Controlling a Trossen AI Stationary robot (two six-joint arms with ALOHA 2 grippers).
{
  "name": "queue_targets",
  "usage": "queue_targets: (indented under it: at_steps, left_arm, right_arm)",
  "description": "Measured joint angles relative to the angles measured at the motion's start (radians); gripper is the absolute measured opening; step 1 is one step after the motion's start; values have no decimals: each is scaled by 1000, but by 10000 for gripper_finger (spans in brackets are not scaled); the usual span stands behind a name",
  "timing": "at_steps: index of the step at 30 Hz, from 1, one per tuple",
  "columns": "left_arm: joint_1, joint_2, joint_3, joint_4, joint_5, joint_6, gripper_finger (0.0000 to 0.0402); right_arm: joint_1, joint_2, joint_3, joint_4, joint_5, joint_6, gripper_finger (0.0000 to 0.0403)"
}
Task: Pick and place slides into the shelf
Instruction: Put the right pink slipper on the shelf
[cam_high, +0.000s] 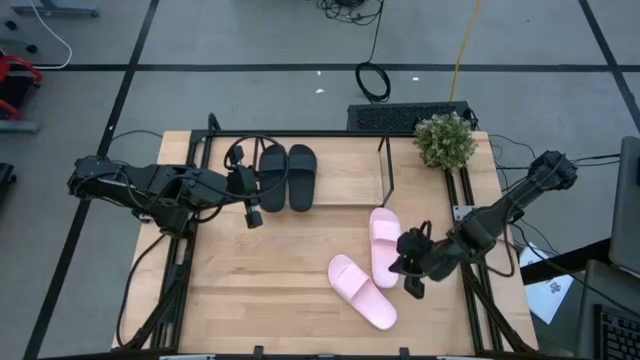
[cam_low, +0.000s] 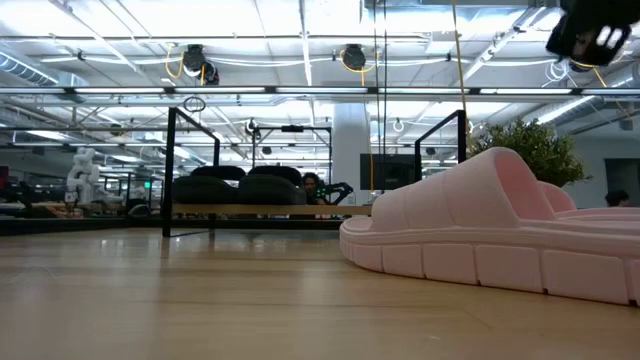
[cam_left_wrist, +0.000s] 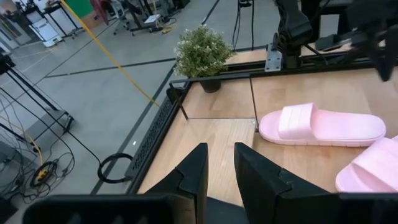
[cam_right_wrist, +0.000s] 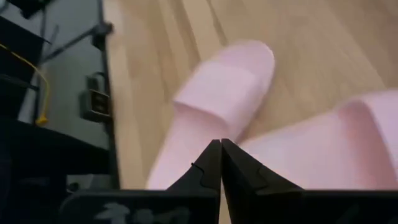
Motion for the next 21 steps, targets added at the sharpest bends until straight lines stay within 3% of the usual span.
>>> queue_targets:
  at_steps: [9,13,18,21]
  left_arm:
    - [1,0,0,-13,0,75,86]
    - [1,0,0,-53,0,71,86]
    - [-6,0,0,-106,0,51,86]
    - [-19,0,0,-110,0,60,86]
  right_arm:
    - [20,9,157,137,22,-37,0]
    - [19,35,157,179,66,-171,0]
    - [4,43,116,302,196,-339,0]
    - [-24,45,80,349,209,-413,0]
